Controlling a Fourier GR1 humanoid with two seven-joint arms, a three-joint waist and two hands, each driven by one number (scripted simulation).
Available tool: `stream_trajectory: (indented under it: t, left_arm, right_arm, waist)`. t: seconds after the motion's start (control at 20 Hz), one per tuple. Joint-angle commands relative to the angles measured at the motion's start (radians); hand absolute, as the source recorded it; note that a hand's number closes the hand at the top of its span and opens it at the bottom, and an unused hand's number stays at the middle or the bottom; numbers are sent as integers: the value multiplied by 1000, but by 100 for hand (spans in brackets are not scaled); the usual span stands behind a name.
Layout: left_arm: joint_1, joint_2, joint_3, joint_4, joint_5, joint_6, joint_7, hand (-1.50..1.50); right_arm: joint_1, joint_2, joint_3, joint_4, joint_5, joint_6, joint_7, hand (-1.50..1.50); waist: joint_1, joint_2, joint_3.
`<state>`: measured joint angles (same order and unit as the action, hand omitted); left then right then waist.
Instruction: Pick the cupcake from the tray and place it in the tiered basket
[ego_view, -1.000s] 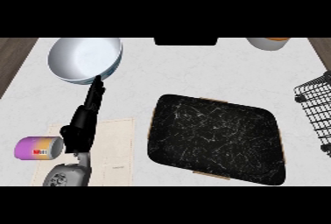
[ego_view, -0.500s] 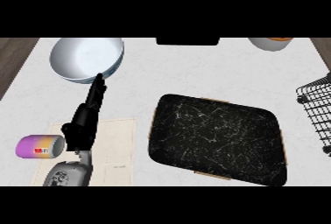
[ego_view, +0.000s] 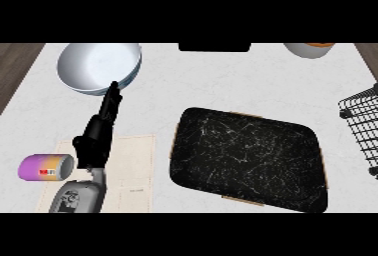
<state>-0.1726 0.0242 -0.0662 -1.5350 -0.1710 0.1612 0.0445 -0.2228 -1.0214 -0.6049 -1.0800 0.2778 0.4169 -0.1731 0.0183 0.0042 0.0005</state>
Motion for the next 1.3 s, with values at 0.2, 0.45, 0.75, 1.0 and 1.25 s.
stream_trajectory:
  t: [0.2, 0.45, 0.75, 1.0, 1.25]
  left_arm:
    - [6, -10, -4, 3, -3, 14, 8, 0]
    - [56, 3, -4, -20, 4, 0, -33, 0]
    - [97, 16, -7, -70, 15, -18, -28, 0]
    - [100, -15, -4, -37, -2, 26, -54, 0]
    - [63, -23, 1, -48, -18, 61, -13, 0]
  right_arm:
    - [-152, -8, -97, 209, -153, 80, 38, -150]
    - [-129, -118, -246, 404, -206, 64, 34, -150]
    - [-48, -227, -362, 680, -264, 159, 4, -150]
    - [68, -241, -427, 796, -294, 236, -121, -150]
    - [178, -228, -447, 823, -304, 350, -246, -150]
  waist:
    - [-7, -3, 0]
    - [-15, -3, 1]
    - [-19, -4, 5]
    - [-44, -3, 10]
    - [-84, -11, 16]
